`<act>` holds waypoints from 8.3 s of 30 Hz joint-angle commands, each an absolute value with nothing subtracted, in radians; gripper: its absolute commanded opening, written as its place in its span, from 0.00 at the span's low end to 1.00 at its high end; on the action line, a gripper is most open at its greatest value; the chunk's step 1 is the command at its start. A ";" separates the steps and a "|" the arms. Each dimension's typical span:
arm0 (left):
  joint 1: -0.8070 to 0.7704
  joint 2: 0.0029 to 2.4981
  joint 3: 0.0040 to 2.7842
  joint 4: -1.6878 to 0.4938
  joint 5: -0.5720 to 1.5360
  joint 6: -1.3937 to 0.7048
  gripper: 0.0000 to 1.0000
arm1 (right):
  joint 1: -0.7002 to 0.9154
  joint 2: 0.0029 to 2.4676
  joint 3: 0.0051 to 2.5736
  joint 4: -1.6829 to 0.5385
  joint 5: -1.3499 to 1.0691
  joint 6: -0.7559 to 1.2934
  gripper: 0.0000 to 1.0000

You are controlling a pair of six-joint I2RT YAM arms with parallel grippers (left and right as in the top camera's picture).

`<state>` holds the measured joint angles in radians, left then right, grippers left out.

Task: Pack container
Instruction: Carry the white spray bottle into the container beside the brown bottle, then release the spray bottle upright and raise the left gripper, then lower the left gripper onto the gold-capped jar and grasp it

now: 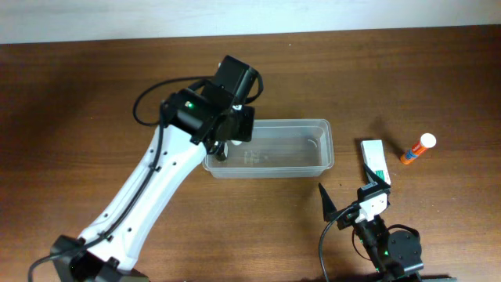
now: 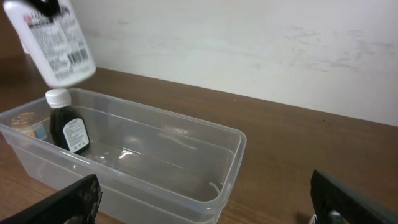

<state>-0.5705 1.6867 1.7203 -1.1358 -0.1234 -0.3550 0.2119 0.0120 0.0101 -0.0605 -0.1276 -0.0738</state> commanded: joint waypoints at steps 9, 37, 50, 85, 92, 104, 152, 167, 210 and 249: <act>-0.574 1.687 1.575 -0.984 -0.159 -0.443 0.18 | 0.208 0.006 0.006 -0.067 -0.119 -0.062 0.98; -0.575 1.812 1.457 -0.846 -0.229 -0.508 0.18 | 0.208 0.006 0.006 -0.067 -0.119 -0.062 0.98; -0.574 1.851 1.457 -0.818 -0.252 -0.508 0.19 | 0.208 0.006 0.006 -0.067 -0.119 -0.062 0.98; -0.581 1.894 1.457 -0.796 -0.251 -0.476 0.31 | 0.208 0.006 0.006 -0.067 -0.119 -0.062 0.98; -0.581 1.894 1.459 -0.797 -0.250 -0.473 0.45 | 0.208 0.006 0.006 -0.067 -0.119 -0.062 0.98; -0.581 1.894 1.562 -0.837 -0.249 -0.410 0.50 | 0.208 0.006 0.006 -0.068 -0.119 -0.062 0.98; -0.056 1.868 1.794 -1.377 -0.295 -0.398 0.99 | 0.208 0.006 0.006 -0.067 -0.119 -0.062 0.98; -0.057 1.868 1.507 -1.137 0.051 -0.110 0.99 | 0.208 0.006 0.006 -0.068 -0.119 -0.062 0.98; -0.138 1.909 1.374 -0.933 0.065 -0.130 0.80 | 0.208 0.006 0.006 -0.067 -0.119 -0.062 0.98; -0.138 1.986 1.373 -0.931 0.064 -0.140 0.35 | 0.208 0.006 0.006 -0.067 -0.119 -0.062 0.98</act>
<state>-0.1364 1.9789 1.3796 -0.9268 0.0532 -0.1387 0.2119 0.0120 0.0101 -0.0605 -0.1276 -0.0738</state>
